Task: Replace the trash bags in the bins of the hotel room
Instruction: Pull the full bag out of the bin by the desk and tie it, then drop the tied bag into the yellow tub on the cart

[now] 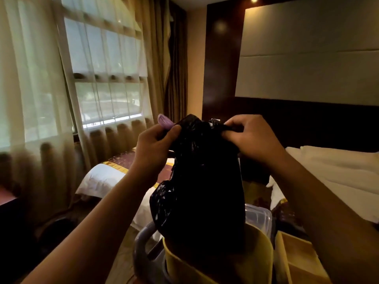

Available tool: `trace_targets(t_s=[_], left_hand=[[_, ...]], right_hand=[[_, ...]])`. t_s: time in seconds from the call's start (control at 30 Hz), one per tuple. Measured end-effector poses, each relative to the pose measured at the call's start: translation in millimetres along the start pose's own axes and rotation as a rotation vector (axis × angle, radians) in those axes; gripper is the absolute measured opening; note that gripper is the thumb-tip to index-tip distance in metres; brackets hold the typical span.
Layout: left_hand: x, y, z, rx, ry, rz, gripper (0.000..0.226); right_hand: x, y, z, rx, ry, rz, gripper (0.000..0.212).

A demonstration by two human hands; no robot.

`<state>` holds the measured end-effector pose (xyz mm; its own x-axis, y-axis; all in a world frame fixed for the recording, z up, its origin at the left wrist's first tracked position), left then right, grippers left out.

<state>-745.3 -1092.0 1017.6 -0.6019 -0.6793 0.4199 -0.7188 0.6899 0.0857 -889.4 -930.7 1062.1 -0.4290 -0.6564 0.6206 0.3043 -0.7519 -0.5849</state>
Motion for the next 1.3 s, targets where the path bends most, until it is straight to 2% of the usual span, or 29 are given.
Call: trace_targets(t_s=[0.2, 0.47, 0.6, 0.73, 0.93, 1.03, 1.17, 1.23, 1.3], left_hand=[[2.5, 13.2, 39.8, -0.002, -0.059, 0.014, 0.012], [1.2, 19.7, 98.3, 0.183, -0.042, 0.067, 0.019], [-2.5, 18.5, 135.8, 0.292, -0.069, 0.140, 0.024], [-2.5, 19.6, 167.6, 0.446, -0.100, 0.185, 0.021], [-17.8, 32.4, 202.1, 0.778, -0.108, 0.362, 0.020], [-32.2, 40.1, 212.6, 0.932, -0.031, 0.520, 0.021], [-50.4, 54.9, 224.3, 1.264, 0.141, 0.763, 0.025], [-59.6, 61.8, 230.9, 1.412, 0.161, 0.895, 0.025], [-67.6, 64.0, 236.1, 1.495, 0.152, 0.959, 0.026]], right_hand=[[-9.3, 24.8, -48.9, 0.038, 0.101, 0.056, 0.007], [-49.2, 62.8, -100.4, 0.027, 0.270, 0.050, 0.010], [-73.7, 90.8, -126.5, -0.099, 0.328, 0.122, 0.007], [-92.7, 114.1, -142.9, -0.203, 0.361, 0.197, 0.015], [-116.1, 143.8, -163.9, -0.317, 0.394, 0.480, 0.015], [-128.7, 153.1, -171.6, -0.396, 0.379, 0.548, 0.015], [-146.3, 166.7, -179.5, -0.530, 0.337, 0.697, 0.019], [-152.2, 174.1, -178.8, -0.516, 0.335, 0.764, 0.020], [-163.2, 184.7, -177.1, -0.518, 0.325, 0.881, 0.023]])
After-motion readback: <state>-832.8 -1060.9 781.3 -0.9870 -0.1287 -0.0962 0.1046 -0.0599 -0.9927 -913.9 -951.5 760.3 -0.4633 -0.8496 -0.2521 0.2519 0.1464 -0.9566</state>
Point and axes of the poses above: each hand's wrist, its own x-axis towards the middle knuckle, its own y-axis out of the palm, z = x × y, the point moved 6 cm from there along x, towards the middle knuckle, and after that the axes turned 6 degrees about -y, right-handed, at the moved point
